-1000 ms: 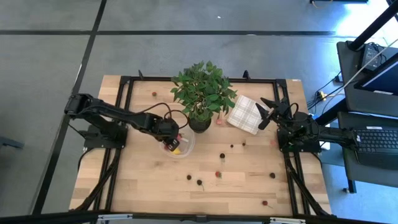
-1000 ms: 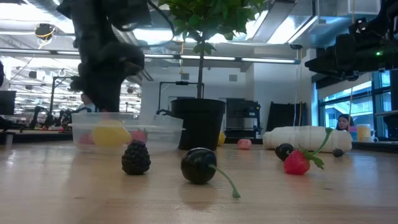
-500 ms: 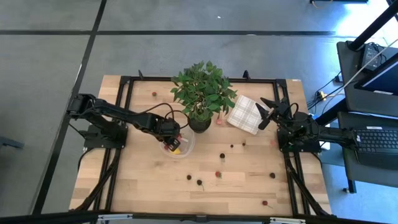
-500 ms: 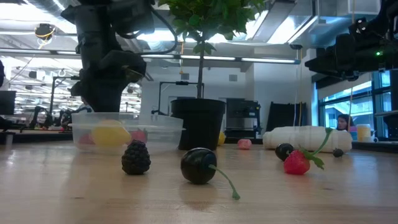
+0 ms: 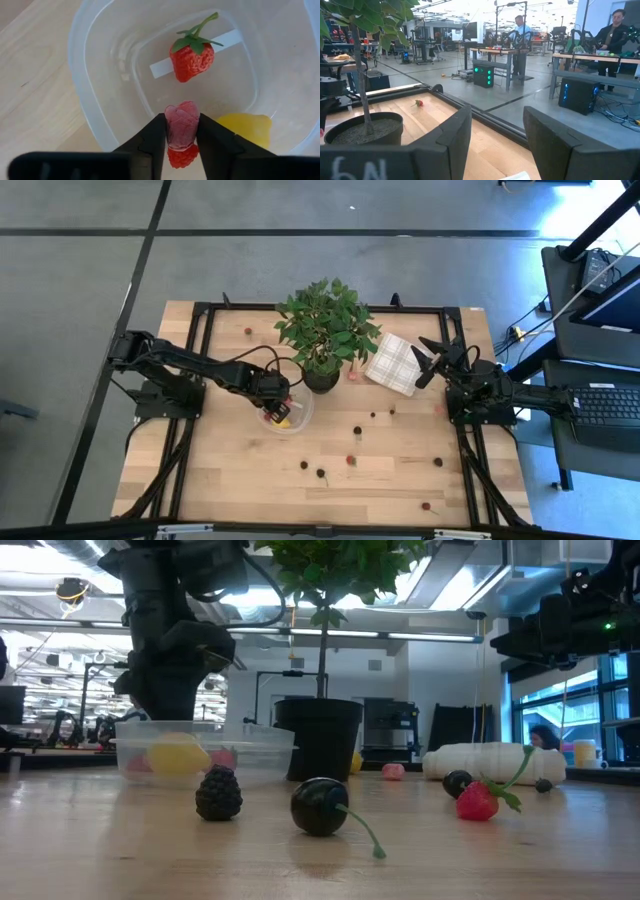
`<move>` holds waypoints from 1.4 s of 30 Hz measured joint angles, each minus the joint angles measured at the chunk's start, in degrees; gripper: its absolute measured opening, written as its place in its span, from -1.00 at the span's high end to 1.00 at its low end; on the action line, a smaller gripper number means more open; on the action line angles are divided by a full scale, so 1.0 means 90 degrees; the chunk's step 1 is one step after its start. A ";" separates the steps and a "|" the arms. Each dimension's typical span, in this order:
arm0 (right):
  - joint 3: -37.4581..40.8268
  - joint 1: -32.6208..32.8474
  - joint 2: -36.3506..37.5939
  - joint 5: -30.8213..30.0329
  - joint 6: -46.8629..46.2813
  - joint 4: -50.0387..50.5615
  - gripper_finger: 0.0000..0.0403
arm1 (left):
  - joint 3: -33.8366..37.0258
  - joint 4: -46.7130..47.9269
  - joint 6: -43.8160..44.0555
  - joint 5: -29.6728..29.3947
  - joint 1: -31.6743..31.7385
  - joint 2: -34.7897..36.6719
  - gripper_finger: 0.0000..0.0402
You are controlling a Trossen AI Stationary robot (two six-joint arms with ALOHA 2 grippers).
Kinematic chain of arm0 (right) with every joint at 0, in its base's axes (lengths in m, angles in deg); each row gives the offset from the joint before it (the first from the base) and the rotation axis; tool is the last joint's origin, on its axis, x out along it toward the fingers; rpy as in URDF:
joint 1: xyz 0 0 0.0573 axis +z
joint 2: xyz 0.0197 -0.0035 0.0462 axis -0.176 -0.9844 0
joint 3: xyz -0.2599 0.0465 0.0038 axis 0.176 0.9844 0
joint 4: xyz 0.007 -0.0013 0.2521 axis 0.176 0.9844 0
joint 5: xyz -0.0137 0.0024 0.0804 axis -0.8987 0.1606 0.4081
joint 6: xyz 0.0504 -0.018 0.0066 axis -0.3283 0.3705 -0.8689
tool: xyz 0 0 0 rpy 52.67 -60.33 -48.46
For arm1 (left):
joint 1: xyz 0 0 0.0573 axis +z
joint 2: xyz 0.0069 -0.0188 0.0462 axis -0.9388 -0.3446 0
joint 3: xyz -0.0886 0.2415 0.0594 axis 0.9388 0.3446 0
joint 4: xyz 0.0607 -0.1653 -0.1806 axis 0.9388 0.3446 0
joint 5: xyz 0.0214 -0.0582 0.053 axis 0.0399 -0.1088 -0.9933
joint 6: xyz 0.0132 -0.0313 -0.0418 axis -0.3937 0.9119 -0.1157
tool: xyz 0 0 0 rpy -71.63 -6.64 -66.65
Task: Pick and placing Produce into tupperware
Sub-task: Put the bottom left pink peach into the transparent bin, then put the top red strawberry into the transparent bin
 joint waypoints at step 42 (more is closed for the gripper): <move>0.0000 -0.0001 0.0001 -0.0001 -0.0022 0.0080 0.10 | 0.0002 0.0746 -0.0976 -0.3893 0.0612 0.2660 0.12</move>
